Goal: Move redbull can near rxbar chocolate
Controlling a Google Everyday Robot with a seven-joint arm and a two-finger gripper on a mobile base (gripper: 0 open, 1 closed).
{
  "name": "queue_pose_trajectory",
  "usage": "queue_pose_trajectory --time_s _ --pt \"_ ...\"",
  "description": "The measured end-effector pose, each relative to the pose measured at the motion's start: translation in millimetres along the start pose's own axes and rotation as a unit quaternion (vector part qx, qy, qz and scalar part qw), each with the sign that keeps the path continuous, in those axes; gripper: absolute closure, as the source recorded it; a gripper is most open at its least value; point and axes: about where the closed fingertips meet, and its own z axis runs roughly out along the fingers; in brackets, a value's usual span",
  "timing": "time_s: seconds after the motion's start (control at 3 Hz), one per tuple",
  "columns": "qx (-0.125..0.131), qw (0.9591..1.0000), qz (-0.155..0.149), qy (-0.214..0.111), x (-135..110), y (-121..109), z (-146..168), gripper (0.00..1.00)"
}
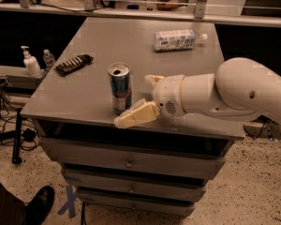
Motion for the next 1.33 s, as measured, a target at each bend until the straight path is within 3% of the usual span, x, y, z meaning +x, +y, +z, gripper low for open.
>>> queue_pose_trajectory --time_s 0.33,0.67,1.0,1.33 --pt "0.0 1.0 0.0 0.0 -0.1 0.1 0.3 0.0" --pt "0.002 0.9989 -0.02 0.043 -2.1 14.0 -29.6 0.06" --pt "0.011 0.99 -0.066 0.124 -14.1 39.3 -86.8 0.24" --pt "0.016 0.9804 -0.097 0.171 -21.9 54.8 -114.3 0.23"
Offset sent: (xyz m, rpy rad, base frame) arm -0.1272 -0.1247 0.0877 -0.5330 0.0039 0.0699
